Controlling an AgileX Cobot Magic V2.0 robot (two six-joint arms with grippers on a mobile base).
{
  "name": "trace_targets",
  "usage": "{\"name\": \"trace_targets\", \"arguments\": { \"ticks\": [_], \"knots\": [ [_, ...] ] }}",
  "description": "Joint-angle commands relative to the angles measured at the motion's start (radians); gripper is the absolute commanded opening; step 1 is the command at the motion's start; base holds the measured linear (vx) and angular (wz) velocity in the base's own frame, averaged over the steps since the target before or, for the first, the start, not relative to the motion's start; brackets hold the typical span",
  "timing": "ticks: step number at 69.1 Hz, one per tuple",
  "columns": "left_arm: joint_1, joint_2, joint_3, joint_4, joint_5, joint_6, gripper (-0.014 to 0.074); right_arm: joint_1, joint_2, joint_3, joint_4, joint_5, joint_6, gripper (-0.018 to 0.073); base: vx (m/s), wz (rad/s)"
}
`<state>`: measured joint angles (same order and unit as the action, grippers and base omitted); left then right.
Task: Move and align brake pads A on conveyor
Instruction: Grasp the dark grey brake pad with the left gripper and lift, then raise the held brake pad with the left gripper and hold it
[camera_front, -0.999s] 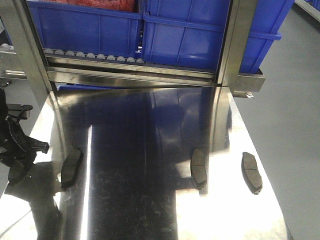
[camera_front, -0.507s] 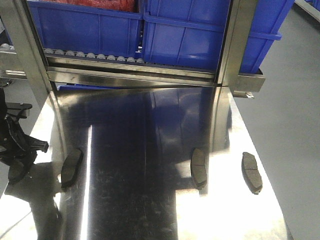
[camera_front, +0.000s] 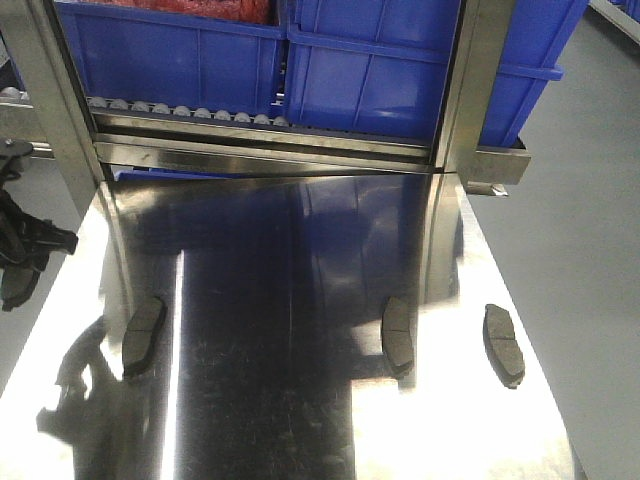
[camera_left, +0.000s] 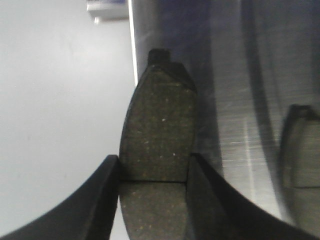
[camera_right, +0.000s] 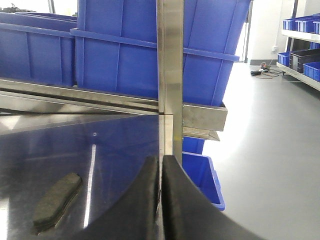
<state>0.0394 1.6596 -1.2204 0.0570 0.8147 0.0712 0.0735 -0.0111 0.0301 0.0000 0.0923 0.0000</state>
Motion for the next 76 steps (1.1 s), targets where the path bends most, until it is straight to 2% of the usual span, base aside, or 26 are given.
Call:
{"name": "trace_targets", "arguments": {
  "ticks": [1,9,24,38,45,58,76],
  "knots": [
    [-0.002,-0.097,-0.027,-0.057,-0.040,0.044,0.0041,-0.005,-0.013,0.016,0.000,-0.071,-0.010,-0.0003,0.00,0.00],
    [-0.002,-0.178,-0.027,-0.093,-0.040,0.088,0.0041,-0.005,-0.013,0.016,0.000,-0.071,-0.010,-0.0003,0.00,0.00],
    [-0.004,-0.359,0.022,-0.099,-0.059,0.096,0.0041,-0.005,-0.013,0.016,0.000,-0.071,-0.010,-0.0003,0.00,0.00],
    [-0.006,-0.598,0.217,-0.117,-0.203,0.096,0.0041,-0.005,-0.013,0.016,0.000,-0.071,-0.010,-0.0003,0.00,0.00],
    [-0.034,-0.735,0.310,-0.116,-0.271,0.096,0.0041,-0.005,-0.013,0.016,0.000,-0.071,-0.010,-0.0003,0.00,0.00],
    [-0.086,-0.966,0.478,-0.119,-0.280,0.096,0.0041,-0.005,-0.013,0.016,0.000,-0.071,-0.010,-0.0003,0.00,0.00],
    [-0.091,-1.297,0.726,-0.169,-0.364,0.096,0.0041,-0.005,-0.013,0.016,0.000,-0.071,-0.010,-0.0003,0.00,0.00]
  ]
}}
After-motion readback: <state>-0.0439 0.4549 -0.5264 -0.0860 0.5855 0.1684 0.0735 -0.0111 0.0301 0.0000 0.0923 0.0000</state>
